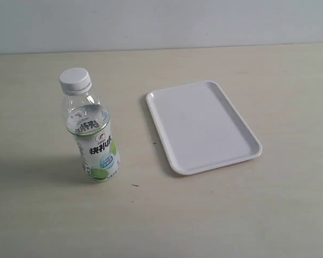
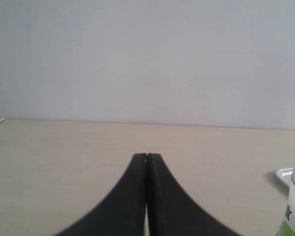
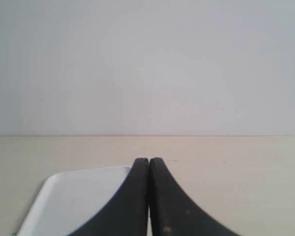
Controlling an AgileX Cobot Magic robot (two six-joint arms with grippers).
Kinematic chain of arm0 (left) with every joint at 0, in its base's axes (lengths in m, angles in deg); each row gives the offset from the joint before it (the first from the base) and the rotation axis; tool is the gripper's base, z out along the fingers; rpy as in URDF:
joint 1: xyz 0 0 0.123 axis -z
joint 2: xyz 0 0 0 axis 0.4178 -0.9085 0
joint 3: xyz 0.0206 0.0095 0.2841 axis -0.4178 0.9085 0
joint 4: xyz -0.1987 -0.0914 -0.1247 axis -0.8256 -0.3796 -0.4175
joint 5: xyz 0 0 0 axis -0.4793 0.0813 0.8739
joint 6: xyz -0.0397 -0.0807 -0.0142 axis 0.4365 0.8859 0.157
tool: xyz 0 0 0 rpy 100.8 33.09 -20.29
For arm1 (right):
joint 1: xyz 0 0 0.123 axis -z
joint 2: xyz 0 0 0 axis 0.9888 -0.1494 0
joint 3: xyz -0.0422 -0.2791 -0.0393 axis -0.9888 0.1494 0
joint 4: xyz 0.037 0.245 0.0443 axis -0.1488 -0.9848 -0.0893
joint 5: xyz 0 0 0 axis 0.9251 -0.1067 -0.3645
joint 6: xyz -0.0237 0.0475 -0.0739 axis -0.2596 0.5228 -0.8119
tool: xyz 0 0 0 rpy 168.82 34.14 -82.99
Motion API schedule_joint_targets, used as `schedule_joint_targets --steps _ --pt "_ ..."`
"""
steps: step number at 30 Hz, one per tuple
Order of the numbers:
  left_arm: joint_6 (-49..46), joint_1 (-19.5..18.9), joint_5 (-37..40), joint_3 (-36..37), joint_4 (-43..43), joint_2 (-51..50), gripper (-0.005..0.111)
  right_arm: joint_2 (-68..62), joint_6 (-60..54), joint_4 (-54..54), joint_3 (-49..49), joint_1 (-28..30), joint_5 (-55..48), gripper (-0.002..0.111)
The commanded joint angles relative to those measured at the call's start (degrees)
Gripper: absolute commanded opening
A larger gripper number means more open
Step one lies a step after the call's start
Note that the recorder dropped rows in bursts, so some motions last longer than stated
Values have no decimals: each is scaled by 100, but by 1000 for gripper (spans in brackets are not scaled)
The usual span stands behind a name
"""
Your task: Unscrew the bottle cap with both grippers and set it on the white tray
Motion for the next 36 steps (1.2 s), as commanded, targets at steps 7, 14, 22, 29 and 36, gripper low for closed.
schedule_joint_targets --steps 7,14,22,29,36 --pt "-15 -14 -21 -3 12 38 0 37 -38 -17 27 36 24 0" --pt "-124 -14 -505 -3 -18 38 0 37 -38 -17 27 36 24 0" --pt "448 -14 -976 -3 13 38 0 37 -38 -17 27 36 24 0" --pt "728 -14 -87 -3 -25 38 0 37 -38 -17 27 36 24 0" --pt "847 -14 -2099 -3 -1 -888 0 37 -38 -17 27 36 24 0"
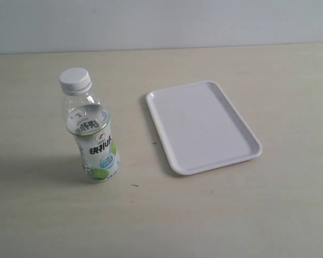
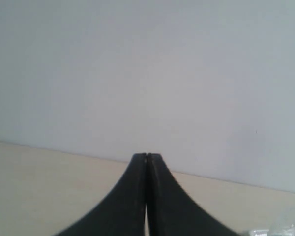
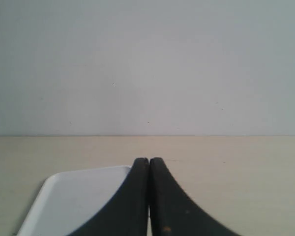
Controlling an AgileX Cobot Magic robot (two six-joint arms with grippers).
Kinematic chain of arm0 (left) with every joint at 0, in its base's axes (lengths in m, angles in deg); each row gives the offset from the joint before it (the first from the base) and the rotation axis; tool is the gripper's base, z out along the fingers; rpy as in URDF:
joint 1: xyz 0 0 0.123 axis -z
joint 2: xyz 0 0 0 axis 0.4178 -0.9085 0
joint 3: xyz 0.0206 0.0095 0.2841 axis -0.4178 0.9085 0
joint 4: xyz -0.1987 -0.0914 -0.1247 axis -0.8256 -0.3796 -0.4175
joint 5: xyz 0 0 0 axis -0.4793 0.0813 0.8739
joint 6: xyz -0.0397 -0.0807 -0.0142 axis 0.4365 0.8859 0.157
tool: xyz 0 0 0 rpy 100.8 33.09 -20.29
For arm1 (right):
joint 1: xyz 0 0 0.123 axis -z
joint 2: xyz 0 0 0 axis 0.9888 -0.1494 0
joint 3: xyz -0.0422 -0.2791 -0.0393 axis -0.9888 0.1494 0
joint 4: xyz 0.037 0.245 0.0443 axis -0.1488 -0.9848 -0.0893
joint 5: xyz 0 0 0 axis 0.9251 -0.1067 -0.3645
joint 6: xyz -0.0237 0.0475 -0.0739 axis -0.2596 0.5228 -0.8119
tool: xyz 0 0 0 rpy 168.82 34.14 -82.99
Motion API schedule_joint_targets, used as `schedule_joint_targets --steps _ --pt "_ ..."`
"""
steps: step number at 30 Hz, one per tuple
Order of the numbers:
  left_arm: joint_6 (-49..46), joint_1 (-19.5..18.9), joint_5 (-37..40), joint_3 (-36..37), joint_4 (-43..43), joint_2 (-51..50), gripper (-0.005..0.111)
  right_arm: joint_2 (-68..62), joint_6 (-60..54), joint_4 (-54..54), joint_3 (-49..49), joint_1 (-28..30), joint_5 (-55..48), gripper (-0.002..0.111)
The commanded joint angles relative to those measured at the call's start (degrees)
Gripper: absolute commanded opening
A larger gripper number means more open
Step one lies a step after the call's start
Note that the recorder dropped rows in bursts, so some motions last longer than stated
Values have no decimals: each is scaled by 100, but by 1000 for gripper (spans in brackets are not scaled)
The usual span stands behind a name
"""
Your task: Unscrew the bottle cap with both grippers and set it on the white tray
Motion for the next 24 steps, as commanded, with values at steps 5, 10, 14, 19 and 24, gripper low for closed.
schedule_joint_targets --steps 5,10,14,19,24 --pt "-187 -14 -2607 -15 -18 -1804 0 37 -38 -17 27 36 24 0" --pt "-132 -14 -2644 -608 110 -3073 0 37 -38 -17 27 36 24 0" --pt "137 -14 -1803 -1446 1157 -4561 0 37 -38 -17 27 36 24 0" --pt "1319 -14 -2193 -1699 3414 -5964 0 37 -38 -17 27 36 24 0" --pt "1308 -109 -2934 -1471 3544 -6506 0 37 -38 -17 27 36 24 0"
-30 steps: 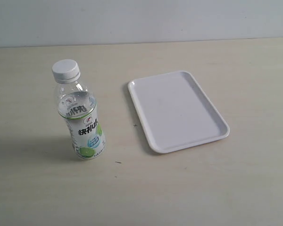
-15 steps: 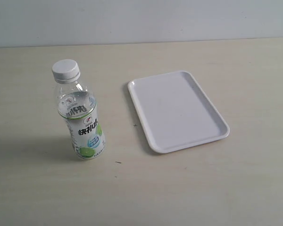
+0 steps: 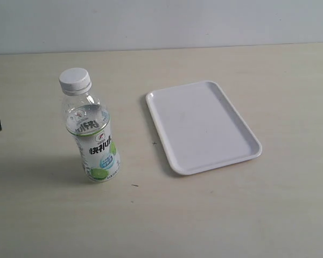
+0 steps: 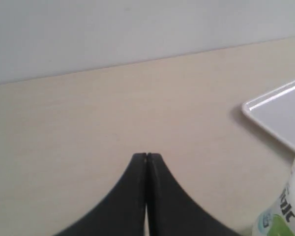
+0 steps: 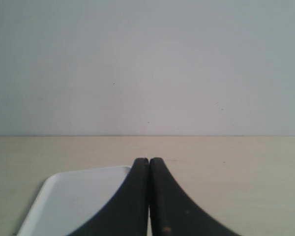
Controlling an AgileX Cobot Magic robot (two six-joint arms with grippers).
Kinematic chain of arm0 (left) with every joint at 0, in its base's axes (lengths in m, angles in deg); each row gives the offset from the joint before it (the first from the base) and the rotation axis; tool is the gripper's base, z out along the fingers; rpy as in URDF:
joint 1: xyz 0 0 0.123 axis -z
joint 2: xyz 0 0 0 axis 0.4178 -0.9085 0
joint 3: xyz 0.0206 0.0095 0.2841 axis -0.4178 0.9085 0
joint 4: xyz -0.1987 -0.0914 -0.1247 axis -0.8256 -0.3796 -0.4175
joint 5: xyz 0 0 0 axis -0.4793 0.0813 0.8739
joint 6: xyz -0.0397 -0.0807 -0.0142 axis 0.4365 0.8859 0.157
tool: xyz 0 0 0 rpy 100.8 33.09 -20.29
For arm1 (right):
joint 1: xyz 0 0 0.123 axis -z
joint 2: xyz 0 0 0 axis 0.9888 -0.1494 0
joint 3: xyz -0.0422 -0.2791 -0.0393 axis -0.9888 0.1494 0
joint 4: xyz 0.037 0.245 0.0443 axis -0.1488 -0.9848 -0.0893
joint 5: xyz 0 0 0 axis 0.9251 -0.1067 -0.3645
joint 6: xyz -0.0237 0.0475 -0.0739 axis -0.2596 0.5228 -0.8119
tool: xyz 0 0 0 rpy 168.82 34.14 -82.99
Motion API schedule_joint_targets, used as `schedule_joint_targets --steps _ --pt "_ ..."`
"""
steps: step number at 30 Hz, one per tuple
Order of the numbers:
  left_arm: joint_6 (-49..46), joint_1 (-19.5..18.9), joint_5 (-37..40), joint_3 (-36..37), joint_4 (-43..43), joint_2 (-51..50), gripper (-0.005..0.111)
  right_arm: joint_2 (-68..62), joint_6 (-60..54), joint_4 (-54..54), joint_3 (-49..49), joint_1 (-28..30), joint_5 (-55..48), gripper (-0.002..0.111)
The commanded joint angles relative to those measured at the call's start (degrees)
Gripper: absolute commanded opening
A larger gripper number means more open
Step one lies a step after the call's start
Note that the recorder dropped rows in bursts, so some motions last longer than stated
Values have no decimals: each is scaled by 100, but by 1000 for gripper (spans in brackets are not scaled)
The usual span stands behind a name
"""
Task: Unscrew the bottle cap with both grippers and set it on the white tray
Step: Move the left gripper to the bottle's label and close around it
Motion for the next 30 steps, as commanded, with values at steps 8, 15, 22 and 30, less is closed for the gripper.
schedule_joint_targets --steps 8,15,22,30 --pt "47 -684 -2621 841 861 -315 0 37 -38 -17 27 36 24 0" --pt "741 -695 -3284 849 2355 -315 0 37 -38 -17 27 36 24 0" --pt "732 -695 -3359 849 2994 -315 0 37 -38 -17 27 36 24 0" --pt "1367 -695 -2917 849 3537 -315 0 37 -38 -17 27 36 24 0"
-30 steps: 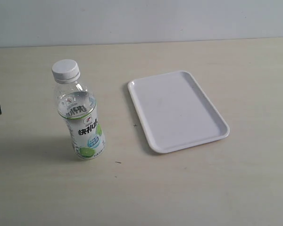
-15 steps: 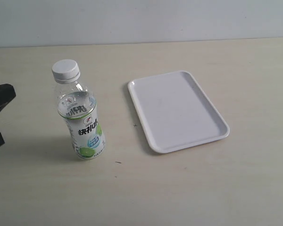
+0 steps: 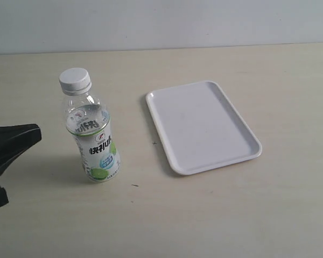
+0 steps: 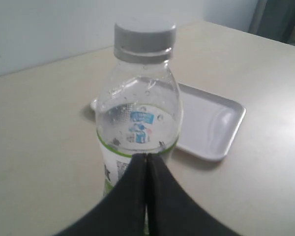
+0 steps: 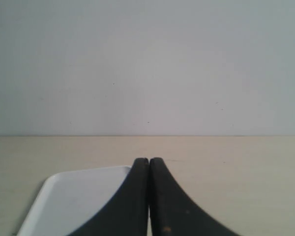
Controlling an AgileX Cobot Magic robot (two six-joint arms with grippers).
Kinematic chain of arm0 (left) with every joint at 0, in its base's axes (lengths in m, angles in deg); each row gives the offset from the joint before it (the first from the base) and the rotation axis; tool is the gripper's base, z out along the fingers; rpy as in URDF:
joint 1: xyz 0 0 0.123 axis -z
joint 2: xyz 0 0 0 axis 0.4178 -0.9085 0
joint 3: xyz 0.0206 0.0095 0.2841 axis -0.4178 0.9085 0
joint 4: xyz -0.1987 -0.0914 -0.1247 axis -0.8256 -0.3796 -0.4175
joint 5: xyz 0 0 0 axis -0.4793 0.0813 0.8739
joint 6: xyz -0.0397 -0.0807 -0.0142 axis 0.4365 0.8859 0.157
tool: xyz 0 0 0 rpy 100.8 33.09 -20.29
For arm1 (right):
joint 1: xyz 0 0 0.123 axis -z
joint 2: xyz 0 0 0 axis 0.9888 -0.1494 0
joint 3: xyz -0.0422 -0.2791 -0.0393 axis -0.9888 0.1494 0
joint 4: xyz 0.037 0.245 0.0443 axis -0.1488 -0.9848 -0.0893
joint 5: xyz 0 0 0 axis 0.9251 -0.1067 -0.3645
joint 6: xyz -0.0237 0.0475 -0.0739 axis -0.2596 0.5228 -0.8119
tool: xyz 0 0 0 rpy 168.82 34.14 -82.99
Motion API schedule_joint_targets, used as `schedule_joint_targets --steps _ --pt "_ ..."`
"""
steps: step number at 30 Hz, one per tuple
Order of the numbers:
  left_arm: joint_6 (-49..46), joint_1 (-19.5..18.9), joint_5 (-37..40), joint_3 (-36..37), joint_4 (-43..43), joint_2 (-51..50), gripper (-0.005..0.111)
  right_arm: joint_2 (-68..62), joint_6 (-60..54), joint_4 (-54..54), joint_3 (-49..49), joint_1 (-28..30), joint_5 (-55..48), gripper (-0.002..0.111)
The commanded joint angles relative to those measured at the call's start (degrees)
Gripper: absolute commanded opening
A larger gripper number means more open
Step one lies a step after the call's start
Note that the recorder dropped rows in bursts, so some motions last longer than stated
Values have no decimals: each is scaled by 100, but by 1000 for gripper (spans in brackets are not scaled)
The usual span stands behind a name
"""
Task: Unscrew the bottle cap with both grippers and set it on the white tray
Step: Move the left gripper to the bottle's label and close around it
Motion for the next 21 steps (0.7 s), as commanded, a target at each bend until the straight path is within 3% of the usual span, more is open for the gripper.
schedule_joint_targets --steps 1,9,11,15,18,19,21 --pt "171 -10 147 8 348 -20 0 37 -38 -17 27 36 24 0" --pt "35 -9 427 8 154 -218 0 37 -38 -17 27 36 24 0" --pt "35 -9 321 8 170 -328 5 37 -38 -17 27 36 24 0" --pt "-32 -9 170 -2 170 -576 34 37 -38 -17 27 36 24 0" --pt "-248 -9 -29 -2 48 -800 68 37 -38 -17 27 36 24 0" --pt "-402 -9 -57 -2 -71 -897 75 37 -38 -17 27 36 24 0" --pt "-677 -9 -149 -2 -230 -1113 75 37 -38 -17 27 36 24 0"
